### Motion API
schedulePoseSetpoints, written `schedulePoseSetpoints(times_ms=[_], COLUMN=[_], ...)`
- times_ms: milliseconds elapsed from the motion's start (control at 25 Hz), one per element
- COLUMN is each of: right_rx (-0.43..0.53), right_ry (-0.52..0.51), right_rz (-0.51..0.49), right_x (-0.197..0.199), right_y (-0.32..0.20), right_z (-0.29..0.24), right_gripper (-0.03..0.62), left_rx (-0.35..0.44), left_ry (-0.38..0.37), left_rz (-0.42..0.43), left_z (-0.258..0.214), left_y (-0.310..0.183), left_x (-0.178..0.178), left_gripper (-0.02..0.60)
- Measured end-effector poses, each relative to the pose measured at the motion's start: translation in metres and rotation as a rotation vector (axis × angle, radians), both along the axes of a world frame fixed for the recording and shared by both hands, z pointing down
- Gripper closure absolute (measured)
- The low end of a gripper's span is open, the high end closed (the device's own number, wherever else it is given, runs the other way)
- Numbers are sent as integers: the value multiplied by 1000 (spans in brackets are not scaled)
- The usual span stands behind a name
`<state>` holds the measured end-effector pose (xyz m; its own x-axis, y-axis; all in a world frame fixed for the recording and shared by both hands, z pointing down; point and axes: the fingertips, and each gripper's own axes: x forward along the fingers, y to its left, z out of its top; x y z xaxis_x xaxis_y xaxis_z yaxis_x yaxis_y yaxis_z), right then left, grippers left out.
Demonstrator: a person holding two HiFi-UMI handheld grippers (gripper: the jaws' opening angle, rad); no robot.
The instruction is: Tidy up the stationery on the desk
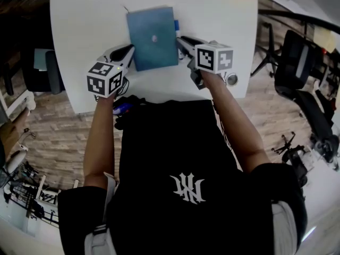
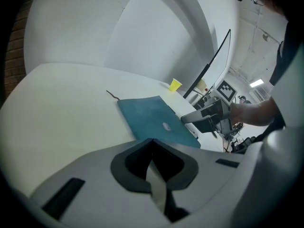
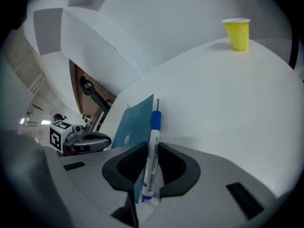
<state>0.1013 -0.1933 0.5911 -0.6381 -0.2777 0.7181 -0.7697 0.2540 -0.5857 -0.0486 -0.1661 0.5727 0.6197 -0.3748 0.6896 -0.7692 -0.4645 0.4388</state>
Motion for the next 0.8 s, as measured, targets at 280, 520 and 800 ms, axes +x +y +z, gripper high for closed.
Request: schedulePoseSetpoints(times_ms=[280,520,800], right_rx=[-16,-18,-13], right_ry=[-27,-17,-3], right_rz=[-36,-52,-42], right_x=[-4,-6,-7], right_y=[8,10,12], right_z=[-3,-1,-1], right_gripper=[500,500,496], left_rx=[-15,-30,-34], left_ry=[-19,-10,-16], left_rz=[-16,-22,-10], left_z=[4,8,8], left_y=[3,4,4], left_x=[-5,-3,-3], left_gripper=[577,577,577])
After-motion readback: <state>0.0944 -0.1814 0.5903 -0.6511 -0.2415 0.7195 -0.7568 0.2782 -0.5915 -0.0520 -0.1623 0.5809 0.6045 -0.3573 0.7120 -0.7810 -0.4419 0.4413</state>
